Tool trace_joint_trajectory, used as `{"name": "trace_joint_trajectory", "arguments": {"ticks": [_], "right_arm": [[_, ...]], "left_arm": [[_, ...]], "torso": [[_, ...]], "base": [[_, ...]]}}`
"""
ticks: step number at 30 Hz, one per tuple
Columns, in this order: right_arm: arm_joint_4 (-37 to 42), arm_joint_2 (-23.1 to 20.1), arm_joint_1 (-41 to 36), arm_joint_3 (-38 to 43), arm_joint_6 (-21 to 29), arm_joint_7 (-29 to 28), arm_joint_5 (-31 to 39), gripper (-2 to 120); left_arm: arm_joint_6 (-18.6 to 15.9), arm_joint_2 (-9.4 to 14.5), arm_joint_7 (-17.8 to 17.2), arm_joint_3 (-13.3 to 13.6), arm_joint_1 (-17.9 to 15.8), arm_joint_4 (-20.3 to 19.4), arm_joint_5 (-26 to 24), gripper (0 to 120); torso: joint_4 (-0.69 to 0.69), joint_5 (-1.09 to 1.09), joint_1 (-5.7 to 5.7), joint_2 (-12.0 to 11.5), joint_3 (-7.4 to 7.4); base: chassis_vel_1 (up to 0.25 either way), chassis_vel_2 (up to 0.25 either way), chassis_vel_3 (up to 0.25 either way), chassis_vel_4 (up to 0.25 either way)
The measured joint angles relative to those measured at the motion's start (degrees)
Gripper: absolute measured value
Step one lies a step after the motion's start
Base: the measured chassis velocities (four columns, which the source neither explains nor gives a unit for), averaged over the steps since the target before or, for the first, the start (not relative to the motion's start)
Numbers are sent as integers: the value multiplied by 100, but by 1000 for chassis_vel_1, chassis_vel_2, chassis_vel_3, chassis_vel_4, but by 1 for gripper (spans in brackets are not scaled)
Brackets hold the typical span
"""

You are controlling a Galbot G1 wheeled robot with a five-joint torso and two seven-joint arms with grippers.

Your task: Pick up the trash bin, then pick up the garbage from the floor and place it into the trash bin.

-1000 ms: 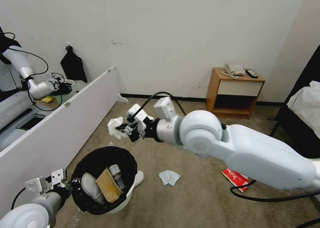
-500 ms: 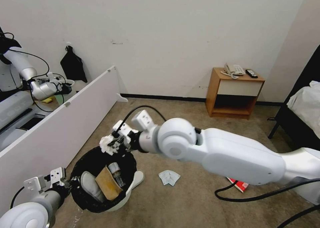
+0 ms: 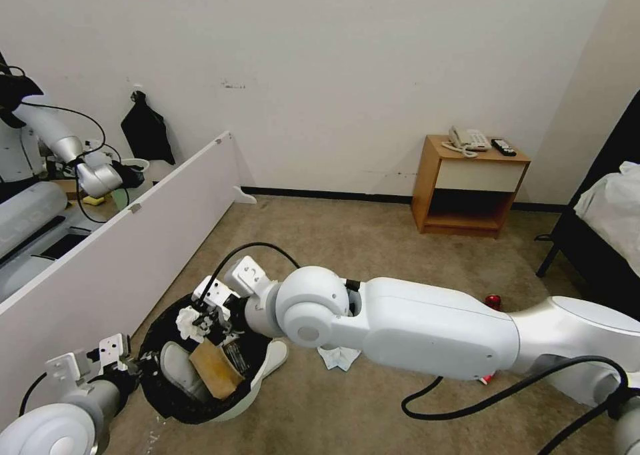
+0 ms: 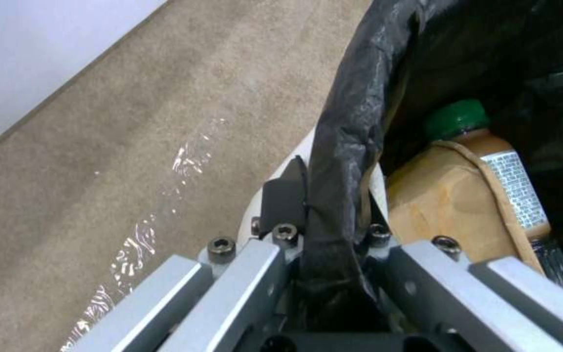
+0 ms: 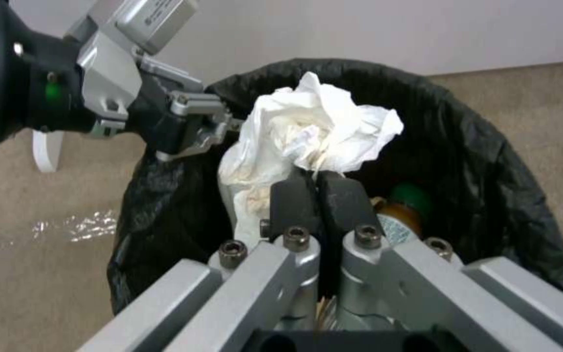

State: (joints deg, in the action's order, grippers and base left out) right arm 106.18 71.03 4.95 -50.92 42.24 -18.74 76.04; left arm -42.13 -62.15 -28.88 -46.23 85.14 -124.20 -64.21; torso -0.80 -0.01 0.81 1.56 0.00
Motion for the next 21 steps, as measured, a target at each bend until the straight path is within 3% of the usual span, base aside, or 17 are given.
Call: {"name": "trace_joint_trajectory", "arguments": {"ticks": [14, 21], "right_arm": [[-55, -96, -299, -170, -7, -122, -76, 0], [21, -268, -421, -200, -9, -235, -52, 25]], "left_arm": [[0, -20, 7, 2, -8, 10, 6, 1], [0, -23, 16, 3, -9, 45, 13, 1]], "torso": [[0, 1, 0, 0, 0], [0, 1, 0, 0, 0]], "base": [[0, 0, 0, 0], [0, 0, 0, 0]]}}
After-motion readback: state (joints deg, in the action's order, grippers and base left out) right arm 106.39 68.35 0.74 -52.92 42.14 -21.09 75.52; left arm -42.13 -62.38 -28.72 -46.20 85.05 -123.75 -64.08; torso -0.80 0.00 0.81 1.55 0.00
